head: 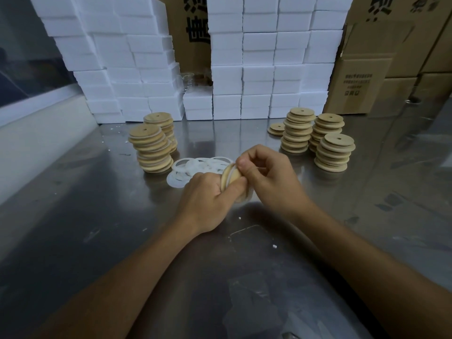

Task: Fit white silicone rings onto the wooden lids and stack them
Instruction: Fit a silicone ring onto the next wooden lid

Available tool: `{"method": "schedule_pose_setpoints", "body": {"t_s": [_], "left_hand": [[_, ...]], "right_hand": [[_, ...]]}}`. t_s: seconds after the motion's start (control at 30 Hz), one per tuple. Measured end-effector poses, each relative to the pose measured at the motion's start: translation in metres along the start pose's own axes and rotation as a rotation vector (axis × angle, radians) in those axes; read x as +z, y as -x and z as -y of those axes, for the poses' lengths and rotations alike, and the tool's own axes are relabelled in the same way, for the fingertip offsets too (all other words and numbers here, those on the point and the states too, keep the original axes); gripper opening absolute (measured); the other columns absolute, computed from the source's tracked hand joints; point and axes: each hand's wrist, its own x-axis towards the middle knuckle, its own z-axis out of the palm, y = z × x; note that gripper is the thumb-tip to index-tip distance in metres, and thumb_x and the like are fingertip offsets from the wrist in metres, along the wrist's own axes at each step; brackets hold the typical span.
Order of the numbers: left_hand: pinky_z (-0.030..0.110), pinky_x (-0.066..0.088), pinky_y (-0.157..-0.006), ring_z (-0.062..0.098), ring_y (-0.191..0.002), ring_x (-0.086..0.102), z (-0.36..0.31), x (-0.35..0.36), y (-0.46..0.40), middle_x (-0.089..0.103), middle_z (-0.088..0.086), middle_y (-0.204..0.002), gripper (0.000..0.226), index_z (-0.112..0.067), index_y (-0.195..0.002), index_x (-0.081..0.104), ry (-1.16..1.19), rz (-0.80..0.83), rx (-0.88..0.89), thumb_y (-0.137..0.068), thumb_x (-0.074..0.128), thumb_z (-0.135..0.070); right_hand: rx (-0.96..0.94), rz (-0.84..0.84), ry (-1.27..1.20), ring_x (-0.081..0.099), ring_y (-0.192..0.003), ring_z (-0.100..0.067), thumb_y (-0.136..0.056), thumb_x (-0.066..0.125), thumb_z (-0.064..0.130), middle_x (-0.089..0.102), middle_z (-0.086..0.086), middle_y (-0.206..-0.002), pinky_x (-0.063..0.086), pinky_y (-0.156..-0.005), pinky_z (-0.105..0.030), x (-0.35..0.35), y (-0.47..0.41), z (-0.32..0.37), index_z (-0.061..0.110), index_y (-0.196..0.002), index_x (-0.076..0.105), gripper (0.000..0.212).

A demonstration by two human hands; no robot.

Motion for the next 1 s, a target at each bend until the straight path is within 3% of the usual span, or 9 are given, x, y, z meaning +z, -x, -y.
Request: {"method": "schedule_pose_setpoints", "body": {"t_s": [0.07, 0.13, 0.2, 0.43, 0.63, 0.7, 0.77, 0.9, 1.0], "left_hand": [[0.05, 0.051, -0.067, 0.029, -0.068, 0.064, -0.002, 0.0, 0.0, 0.067, 0.011, -0.068, 0.063, -0.005, -0.072, 0.068, -0.019, -0.016, 0.018, -0.087, 0.042, -0.06], [0.05, 0.051, -0.068, 0.03, -0.069, 0.065, -0.003, 0.0, 0.0, 0.068, 0.013, -0.07, 0.066, -0.002, -0.075, 0.068, -0.031, -0.018, 0.032, -0.087, 0.041, -0.061], [0.05, 0.051, -0.069, 0.03, -0.07, 0.065, -0.005, -0.001, 0.001, 0.068, 0.014, -0.071, 0.068, -0.001, -0.076, 0.069, -0.037, -0.019, 0.041, -0.087, 0.04, -0.061], [0.049, 0.051, -0.07, 0.03, -0.071, 0.065, -0.006, -0.001, 0.001, 0.068, 0.012, -0.07, 0.067, -0.001, -0.073, 0.068, -0.014, -0.066, 0.035, -0.088, 0.041, -0.059], [0.049, 0.05, -0.064, 0.03, -0.063, 0.062, -0.007, -0.001, 0.0, 0.064, 0.012, -0.061, 0.069, 0.0, -0.064, 0.064, -0.018, -0.096, 0.018, -0.088, 0.04, -0.06], [0.049, 0.051, -0.066, 0.029, -0.066, 0.064, -0.006, -0.001, -0.001, 0.067, 0.013, -0.064, 0.069, 0.001, -0.067, 0.067, -0.002, -0.077, -0.009, -0.086, 0.042, -0.061], [0.049, 0.053, -0.069, 0.027, -0.071, 0.067, -0.005, -0.002, -0.001, 0.07, 0.012, -0.071, 0.062, 0.0, -0.074, 0.071, 0.049, -0.019, -0.046, -0.083, 0.049, -0.058], [0.051, 0.052, -0.062, 0.027, -0.064, 0.065, -0.006, -0.002, 0.0, 0.067, 0.009, -0.063, 0.044, -0.01, -0.066, 0.066, 0.089, 0.069, -0.124, -0.071, 0.059, -0.053], [0.052, 0.051, -0.063, 0.026, -0.064, 0.064, -0.006, -0.002, 0.0, 0.065, 0.01, -0.063, 0.044, -0.009, -0.065, 0.063, 0.065, 0.065, -0.136, -0.07, 0.054, -0.052]], "right_hand": [[0.125, -0.029, -0.151, 0.061, -0.064, -0.007, -0.095, 0.06, 0.01, 0.066, 0.0, -0.069, 0.053, -0.064, -0.026, 0.001, -0.001, -0.001, 0.002, -0.086, 0.065, 0.013], [0.236, -0.033, -0.281, 0.059, -0.065, -0.017, -0.095, 0.059, 0.009, 0.062, -0.006, -0.066, 0.053, -0.064, -0.033, 0.0, -0.003, -0.001, -0.001, -0.085, 0.064, 0.015], [0.317, -0.013, -0.384, 0.058, -0.065, -0.021, -0.095, 0.058, 0.008, 0.06, -0.011, -0.066, 0.055, -0.061, -0.031, -0.002, -0.003, -0.001, 0.0, -0.082, 0.063, 0.016], [0.425, 0.051, -0.532, 0.068, -0.07, -0.02, -0.095, 0.058, 0.018, 0.069, -0.013, -0.075, 0.06, -0.067, -0.031, -0.005, -0.003, 0.002, 0.001, -0.079, 0.063, 0.025], [0.616, 0.121, -0.706, 0.072, -0.086, -0.023, -0.098, 0.056, 0.022, 0.073, -0.019, -0.098, 0.06, -0.071, -0.032, -0.005, -0.003, -0.004, -0.011, -0.106, 0.066, 0.035], [0.531, 0.074, -0.61, 0.072, -0.075, -0.017, -0.097, 0.058, 0.018, 0.075, -0.011, -0.081, 0.058, -0.066, -0.03, -0.003, -0.003, -0.007, -0.003, -0.092, 0.068, 0.024], [0.284, -0.01, -0.306, 0.066, -0.062, -0.007, -0.096, 0.06, 0.012, 0.07, 0.002, -0.065, 0.054, -0.06, -0.025, -0.001, 0.0, -0.008, 0.008, -0.08, 0.066, 0.017], [-0.143, 0.009, 0.154, 0.065, -0.069, -0.009, -0.091, 0.064, 0.017, 0.069, 0.003, -0.073, 0.054, -0.065, -0.027, 0.0, 0.003, -0.004, 0.011, -0.083, 0.067, 0.01], [-0.257, 0.065, 0.268, 0.066, -0.074, -0.012, -0.091, 0.065, 0.022, 0.07, 0.002, -0.078, 0.055, -0.07, -0.031, -0.003, 0.001, -0.001, 0.008, -0.087, 0.068, 0.015]]}}
